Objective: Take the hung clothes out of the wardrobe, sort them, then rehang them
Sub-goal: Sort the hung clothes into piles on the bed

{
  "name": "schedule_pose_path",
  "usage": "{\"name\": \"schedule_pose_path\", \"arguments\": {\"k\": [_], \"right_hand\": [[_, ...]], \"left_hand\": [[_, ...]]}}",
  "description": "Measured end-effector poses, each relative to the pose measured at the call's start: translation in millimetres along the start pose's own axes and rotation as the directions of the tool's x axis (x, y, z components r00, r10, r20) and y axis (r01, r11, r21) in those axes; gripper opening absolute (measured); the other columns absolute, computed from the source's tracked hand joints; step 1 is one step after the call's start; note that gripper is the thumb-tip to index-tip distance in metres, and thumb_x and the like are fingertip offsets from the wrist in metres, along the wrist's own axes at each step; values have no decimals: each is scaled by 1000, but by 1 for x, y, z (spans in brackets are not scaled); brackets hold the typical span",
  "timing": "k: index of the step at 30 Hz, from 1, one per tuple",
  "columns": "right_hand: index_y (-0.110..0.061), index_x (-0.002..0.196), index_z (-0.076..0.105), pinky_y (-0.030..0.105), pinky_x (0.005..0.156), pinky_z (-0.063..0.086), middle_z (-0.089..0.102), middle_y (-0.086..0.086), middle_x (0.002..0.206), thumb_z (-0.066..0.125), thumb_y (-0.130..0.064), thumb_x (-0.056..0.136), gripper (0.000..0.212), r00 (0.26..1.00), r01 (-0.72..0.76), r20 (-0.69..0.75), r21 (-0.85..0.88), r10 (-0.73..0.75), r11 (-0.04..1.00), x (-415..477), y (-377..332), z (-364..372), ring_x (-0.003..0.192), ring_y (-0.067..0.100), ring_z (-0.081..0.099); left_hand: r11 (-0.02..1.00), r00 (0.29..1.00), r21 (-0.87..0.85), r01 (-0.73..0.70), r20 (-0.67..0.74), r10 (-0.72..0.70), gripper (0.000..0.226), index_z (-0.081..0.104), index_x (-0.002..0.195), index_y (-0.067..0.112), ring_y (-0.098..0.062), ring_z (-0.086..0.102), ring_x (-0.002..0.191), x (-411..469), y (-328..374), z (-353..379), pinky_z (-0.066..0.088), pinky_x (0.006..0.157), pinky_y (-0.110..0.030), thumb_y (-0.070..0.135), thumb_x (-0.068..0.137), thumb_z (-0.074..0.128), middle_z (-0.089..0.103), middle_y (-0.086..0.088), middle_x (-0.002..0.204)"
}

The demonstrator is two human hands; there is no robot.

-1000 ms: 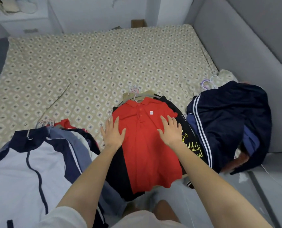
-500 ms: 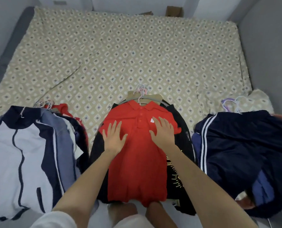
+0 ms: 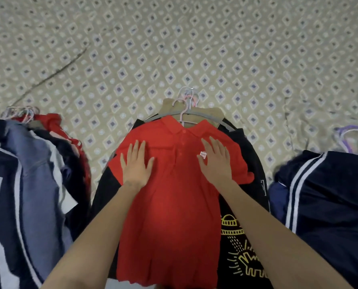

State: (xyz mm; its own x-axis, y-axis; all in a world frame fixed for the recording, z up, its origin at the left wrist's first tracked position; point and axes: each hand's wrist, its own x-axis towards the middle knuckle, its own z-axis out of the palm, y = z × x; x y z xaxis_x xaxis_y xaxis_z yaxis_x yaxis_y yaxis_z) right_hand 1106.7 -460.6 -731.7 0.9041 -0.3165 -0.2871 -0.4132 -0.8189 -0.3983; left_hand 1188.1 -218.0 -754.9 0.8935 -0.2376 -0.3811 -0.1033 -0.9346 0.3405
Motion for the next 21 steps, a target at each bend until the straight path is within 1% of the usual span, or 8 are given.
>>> {"name": "schedule_pose_path", "arguments": {"k": [4,7,9,11,13,15,17,21], "right_hand": [[-22,152,31,50,121,8,27,9,159,44,-42,101,56,993,35,-112,-60,-41,998,46,24,24,148,30,18],[-21,154,26,52,120,10,29,11,157,38,-47,102,60,995,-12,-100,-67,5,998,72,34,30,146,31,22],[-21,154,25,51,119,15,33,11,155,36,-49,102,60,995,-39,-93,-46,35,998,84,37,33,142,31,30],[-18,152,29,51,117,22,39,12,151,37,-49,101,60,992,-39,-118,-46,34,998,89,39,35,137,32,37],[-14,148,36,49,112,29,46,15,143,40,-47,101,58,988,-43,-149,-26,39,999,91,40,36,130,34,42],[-12,143,42,45,107,34,52,15,133,42,-45,101,54,984,-63,-163,17,65,998,91,39,31,124,33,46],[-11,137,48,42,102,36,54,14,126,43,-44,101,49,981,-81,-171,54,90,995,88,36,25,120,31,47],[-10,130,53,41,97,36,55,11,122,45,-44,100,46,974,-89,-202,93,106,992,66,26,11,118,28,47]], "left_hand": [[996,990,54,-71,-122,77,64,12,159,23,-20,1,153,48,-8,15,-5,123,-47,46,104,34,8,-2,166],[988,978,85,-126,-159,138,59,16,158,22,-19,4,153,77,-8,20,-7,121,-45,44,105,30,14,-2,165],[988,975,67,-136,-170,146,55,25,156,18,-22,15,151,93,-5,19,-5,121,-46,41,106,30,27,-5,161],[990,964,26,-135,-226,138,49,39,149,12,-28,33,141,102,-2,19,6,121,-48,36,106,33,45,-10,148],[991,950,20,-131,-284,131,44,49,140,10,-35,45,126,108,2,17,23,115,-49,35,105,38,54,-15,133],[992,958,54,-112,-258,122,42,54,133,7,-37,47,117,111,6,13,33,104,-48,35,105,41,55,-17,127],[990,975,96,-106,-186,122,41,54,131,7,-38,46,114,113,7,8,37,96,-47,36,104,44,54,-18,127],[986,987,84,-143,-68,149,39,59,122,10,-36,44,114,100,2,-7,41,93,-47,41,101,47,55,-15,119]]}}
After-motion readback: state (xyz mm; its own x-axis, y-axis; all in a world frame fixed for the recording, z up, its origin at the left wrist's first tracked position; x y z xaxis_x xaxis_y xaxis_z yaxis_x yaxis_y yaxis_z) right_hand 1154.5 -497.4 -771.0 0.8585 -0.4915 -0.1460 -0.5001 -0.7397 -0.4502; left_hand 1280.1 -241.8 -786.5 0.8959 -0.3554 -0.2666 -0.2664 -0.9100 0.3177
